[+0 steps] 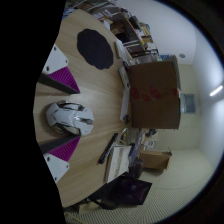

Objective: Arrange mouse

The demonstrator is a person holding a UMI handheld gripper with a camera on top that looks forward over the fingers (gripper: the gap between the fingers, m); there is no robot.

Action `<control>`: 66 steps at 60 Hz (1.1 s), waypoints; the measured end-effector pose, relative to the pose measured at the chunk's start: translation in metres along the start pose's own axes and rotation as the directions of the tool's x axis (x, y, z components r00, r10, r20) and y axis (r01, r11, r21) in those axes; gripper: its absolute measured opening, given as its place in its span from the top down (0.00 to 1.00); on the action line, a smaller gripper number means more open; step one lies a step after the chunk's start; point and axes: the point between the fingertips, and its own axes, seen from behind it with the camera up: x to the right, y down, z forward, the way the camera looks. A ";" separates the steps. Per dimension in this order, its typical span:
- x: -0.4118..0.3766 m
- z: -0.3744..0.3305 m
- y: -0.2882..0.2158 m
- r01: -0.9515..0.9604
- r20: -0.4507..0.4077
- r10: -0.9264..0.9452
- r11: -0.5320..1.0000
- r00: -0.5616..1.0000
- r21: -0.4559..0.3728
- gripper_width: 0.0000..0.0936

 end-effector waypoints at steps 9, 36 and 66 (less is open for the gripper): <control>0.013 0.010 -0.006 -0.038 -0.066 0.039 0.999 0.997 0.023 0.36; 0.000 -0.071 -0.138 -0.091 -0.127 0.137 0.944 0.982 0.317 0.57; -0.262 0.075 -0.068 0.060 0.124 -0.053 0.997 0.991 -0.051 0.57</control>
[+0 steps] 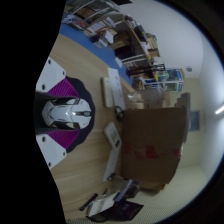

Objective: Arrange mouse

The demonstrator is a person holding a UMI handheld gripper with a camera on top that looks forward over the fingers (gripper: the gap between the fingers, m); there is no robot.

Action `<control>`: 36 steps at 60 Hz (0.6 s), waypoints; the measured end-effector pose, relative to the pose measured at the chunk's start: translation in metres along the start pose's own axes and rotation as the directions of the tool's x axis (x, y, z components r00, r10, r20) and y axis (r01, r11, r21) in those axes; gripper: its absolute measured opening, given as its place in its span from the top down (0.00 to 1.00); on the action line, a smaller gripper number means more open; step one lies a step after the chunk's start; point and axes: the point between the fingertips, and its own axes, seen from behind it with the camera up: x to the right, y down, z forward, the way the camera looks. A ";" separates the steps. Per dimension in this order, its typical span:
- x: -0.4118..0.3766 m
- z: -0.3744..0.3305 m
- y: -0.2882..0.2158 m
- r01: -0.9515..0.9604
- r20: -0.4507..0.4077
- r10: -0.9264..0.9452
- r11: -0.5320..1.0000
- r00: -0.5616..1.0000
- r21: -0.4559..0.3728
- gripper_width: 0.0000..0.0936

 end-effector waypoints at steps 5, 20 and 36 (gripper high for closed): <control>-0.001 0.009 0.017 -0.002 -0.001 0.002 0.999 1.000 -0.051 0.56; -0.014 0.001 0.022 -0.016 0.064 0.021 0.997 0.998 -0.079 0.10; -0.022 -0.083 0.041 0.013 0.147 -0.012 1.000 0.989 -0.006 0.10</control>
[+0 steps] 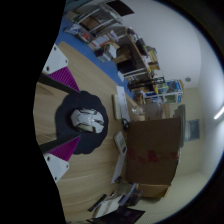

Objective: Arrange mouse

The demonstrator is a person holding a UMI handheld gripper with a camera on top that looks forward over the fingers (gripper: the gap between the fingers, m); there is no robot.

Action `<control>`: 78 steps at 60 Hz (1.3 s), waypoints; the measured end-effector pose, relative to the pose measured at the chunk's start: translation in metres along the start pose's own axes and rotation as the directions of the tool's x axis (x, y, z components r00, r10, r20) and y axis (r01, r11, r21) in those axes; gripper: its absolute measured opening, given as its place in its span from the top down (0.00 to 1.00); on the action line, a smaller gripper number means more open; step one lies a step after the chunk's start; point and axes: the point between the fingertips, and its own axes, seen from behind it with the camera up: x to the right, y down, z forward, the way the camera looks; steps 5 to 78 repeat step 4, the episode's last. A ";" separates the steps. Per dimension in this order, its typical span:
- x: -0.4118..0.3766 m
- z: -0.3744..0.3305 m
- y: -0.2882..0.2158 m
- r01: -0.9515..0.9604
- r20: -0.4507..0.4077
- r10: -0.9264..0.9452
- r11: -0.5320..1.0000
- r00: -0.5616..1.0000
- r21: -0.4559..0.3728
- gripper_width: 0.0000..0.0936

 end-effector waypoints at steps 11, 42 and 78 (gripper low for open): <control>-0.002 -0.028 0.006 -0.018 0.038 0.017 0.999 0.999 0.030 0.10; -0.002 -0.028 0.006 -0.018 0.038 0.017 0.999 0.999 0.030 0.10; -0.002 -0.028 0.006 -0.018 0.038 0.017 0.999 0.999 0.030 0.10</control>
